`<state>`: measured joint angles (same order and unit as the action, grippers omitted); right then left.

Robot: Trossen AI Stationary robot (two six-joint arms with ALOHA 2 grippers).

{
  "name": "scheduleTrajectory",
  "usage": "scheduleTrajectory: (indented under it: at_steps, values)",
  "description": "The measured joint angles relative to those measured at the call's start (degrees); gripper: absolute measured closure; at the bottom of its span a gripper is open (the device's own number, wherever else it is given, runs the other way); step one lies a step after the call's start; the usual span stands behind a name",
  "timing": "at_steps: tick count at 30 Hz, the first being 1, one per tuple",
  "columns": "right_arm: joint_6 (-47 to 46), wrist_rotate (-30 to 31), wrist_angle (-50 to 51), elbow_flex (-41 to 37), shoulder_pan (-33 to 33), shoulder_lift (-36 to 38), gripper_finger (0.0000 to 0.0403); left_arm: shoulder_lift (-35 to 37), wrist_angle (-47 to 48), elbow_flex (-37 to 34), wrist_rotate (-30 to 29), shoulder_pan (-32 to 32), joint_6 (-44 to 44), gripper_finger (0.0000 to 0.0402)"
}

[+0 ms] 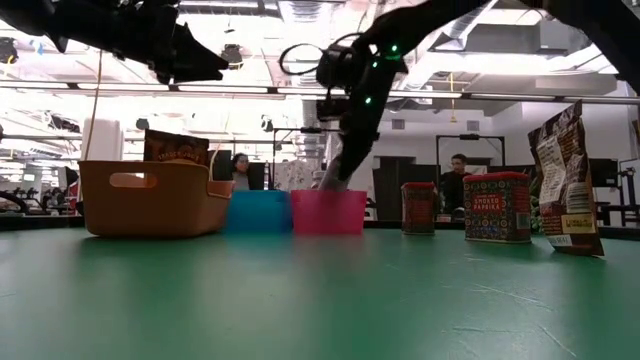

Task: Sort spices by type
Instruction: Put the white seasoning bottle into the red bin

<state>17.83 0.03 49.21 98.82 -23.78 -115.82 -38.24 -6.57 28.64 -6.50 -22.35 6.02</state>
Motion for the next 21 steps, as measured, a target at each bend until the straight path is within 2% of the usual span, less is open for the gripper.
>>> scheduleTrajectory:
  at_steps: [6, 15, 21]
  values:
    - [0.04, 0.28, -1.4, 0.14, -0.87, -1.8, 0.0173, 0.0, 0.28, 0.0, -0.04, 0.0, 0.4, 0.015]
    - [-0.88, 0.18, -0.46, 0.07, -1.14, -3.58, 0.0138, 0.0, 0.75, 0.0, -0.07, -0.02, 0.85, 0.015]
    - [-1.12, 0.18, -0.53, 0.14, -1.14, -3.49, 0.0132, 0.0, 0.75, 0.0, -0.14, -0.04, 0.9, 0.015]
